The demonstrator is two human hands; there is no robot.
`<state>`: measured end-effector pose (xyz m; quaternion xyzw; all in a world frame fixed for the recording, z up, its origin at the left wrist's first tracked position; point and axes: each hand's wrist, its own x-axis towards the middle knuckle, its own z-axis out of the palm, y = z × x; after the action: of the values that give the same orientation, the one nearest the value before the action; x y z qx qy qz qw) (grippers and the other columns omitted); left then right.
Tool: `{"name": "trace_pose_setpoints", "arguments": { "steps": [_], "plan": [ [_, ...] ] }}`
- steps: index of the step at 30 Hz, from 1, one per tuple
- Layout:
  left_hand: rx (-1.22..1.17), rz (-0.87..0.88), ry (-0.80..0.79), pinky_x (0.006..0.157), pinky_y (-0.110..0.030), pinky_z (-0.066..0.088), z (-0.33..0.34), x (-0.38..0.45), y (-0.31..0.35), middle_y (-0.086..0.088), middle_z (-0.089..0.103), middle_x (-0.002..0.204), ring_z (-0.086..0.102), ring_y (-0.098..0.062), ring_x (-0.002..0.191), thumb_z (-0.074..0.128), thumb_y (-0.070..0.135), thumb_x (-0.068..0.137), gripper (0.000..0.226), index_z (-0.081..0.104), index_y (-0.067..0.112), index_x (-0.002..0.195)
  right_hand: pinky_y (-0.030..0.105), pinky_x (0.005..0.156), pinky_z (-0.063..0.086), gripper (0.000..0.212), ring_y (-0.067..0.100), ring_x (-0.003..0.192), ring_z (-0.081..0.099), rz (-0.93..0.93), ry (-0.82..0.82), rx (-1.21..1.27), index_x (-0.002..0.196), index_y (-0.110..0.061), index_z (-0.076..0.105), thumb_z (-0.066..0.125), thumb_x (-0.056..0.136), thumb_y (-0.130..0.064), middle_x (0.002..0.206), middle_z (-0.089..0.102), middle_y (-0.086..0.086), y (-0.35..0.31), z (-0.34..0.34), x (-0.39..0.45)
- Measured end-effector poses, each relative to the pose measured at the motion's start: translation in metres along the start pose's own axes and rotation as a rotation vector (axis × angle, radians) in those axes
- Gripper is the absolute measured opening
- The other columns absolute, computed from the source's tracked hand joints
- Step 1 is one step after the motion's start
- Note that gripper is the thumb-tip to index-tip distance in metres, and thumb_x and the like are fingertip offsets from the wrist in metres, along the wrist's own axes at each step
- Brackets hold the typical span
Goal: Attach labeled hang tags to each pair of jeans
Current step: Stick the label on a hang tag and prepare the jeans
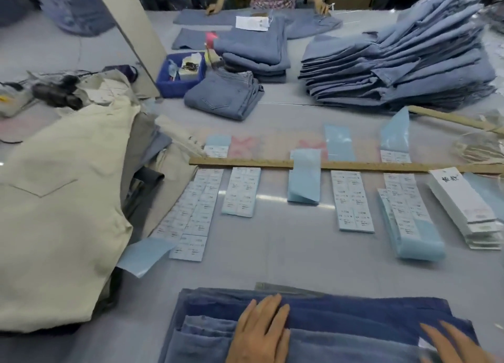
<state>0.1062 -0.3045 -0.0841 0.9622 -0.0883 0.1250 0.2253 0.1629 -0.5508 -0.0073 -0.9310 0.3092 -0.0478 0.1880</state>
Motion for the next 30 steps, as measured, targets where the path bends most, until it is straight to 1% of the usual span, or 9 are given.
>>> {"name": "trace_pose_setpoints", "arguments": {
  "steps": [2,3,5,8,11,14,19,25,30],
  "plan": [
    [-0.058,0.002,-0.011,0.098,-0.026,0.047,0.000,0.007,-0.010,0.010,0.072,0.121,0.068,-0.007,0.111,0.040,0.037,0.105,0.041,0.080,0.026,0.105,0.033,0.107,0.032,0.053,0.054,0.103,0.060,-0.351,0.123,0.043,0.116,0.013,0.063,0.025,0.105,-0.023,0.124,0.059,0.034,-0.017,-0.003,-0.014],
    [-0.096,-0.021,0.024,0.094,-0.026,0.050,-0.002,0.015,-0.018,0.010,0.072,0.119,0.068,-0.006,0.109,0.048,0.031,0.103,0.032,0.079,0.025,0.105,0.022,0.095,0.038,0.046,0.043,0.085,0.068,-0.564,0.142,0.116,0.105,-0.001,0.073,0.039,0.102,-0.030,0.109,0.070,0.020,-0.036,0.003,-0.006],
    [-0.193,-0.165,0.066,0.094,-0.031,0.053,-0.004,0.038,-0.041,0.008,0.071,0.119,0.066,-0.007,0.109,0.063,0.011,0.094,0.023,0.077,0.021,0.110,0.019,0.081,0.047,0.011,0.023,0.077,0.070,-0.822,-0.091,0.238,0.098,-0.015,0.076,0.069,0.090,-0.013,0.094,0.073,-0.002,-0.065,0.026,0.002],
    [-0.209,-0.373,0.041,0.105,-0.038,0.049,-0.008,0.088,-0.080,0.001,0.067,0.128,0.060,-0.014,0.121,0.062,-0.002,0.094,0.035,0.070,0.015,0.123,0.029,0.084,0.055,0.018,0.010,0.088,0.068,-0.870,-0.393,0.332,0.103,-0.017,0.076,0.072,0.090,-0.005,0.098,0.072,-0.009,-0.149,0.074,0.013],
    [-0.139,-0.426,0.039,0.112,-0.035,0.041,-0.004,0.134,-0.115,-0.006,0.061,0.139,0.053,-0.022,0.131,0.055,0.002,0.100,0.036,0.064,0.009,0.134,0.031,0.092,0.052,0.018,0.016,0.100,0.065,-0.940,-0.529,0.310,0.110,-0.014,0.074,0.066,0.095,-0.009,0.109,0.071,-0.002,-0.206,0.136,0.033],
    [-0.114,-0.484,0.063,0.109,-0.038,0.041,0.006,0.155,-0.136,-0.010,0.059,0.139,0.053,-0.027,0.131,0.056,0.004,0.101,0.034,0.062,0.004,0.134,0.020,0.097,0.039,0.026,0.020,0.115,0.057,-1.022,-0.506,0.253,0.121,-0.014,0.071,0.067,0.095,-0.015,0.125,0.066,-0.001,-0.229,0.177,0.043],
    [-0.068,-0.402,0.148,0.099,-0.043,0.052,0.028,0.150,-0.154,-0.016,0.067,0.126,0.064,-0.032,0.117,0.071,0.001,0.091,0.029,0.070,-0.001,0.120,0.043,0.088,0.055,0.021,0.036,0.100,0.063,-1.185,-0.411,0.239,0.107,-0.005,0.075,0.077,0.086,-0.008,0.114,0.069,0.011,-0.220,0.207,0.041],
    [-0.149,-0.435,0.237,0.104,-0.038,0.050,0.033,0.147,-0.160,-0.011,0.068,0.127,0.061,-0.025,0.120,0.070,0.004,0.093,0.028,0.071,0.002,0.121,0.043,0.072,0.056,0.020,0.034,0.092,0.066,-1.302,-0.244,0.180,0.096,-0.005,0.074,0.083,0.082,-0.016,0.104,0.071,0.009,-0.216,0.212,0.042],
    [-0.134,-0.412,0.262,0.103,-0.035,0.050,0.036,0.147,-0.163,-0.011,0.069,0.125,0.063,-0.025,0.118,0.070,0.002,0.093,0.026,0.073,0.002,0.119,0.045,0.067,0.053,0.011,0.033,0.088,0.061,-1.366,-0.232,0.137,0.090,-0.007,0.071,0.070,0.093,-0.017,0.099,0.069,0.007,-0.225,0.212,0.044]
  ]
}}
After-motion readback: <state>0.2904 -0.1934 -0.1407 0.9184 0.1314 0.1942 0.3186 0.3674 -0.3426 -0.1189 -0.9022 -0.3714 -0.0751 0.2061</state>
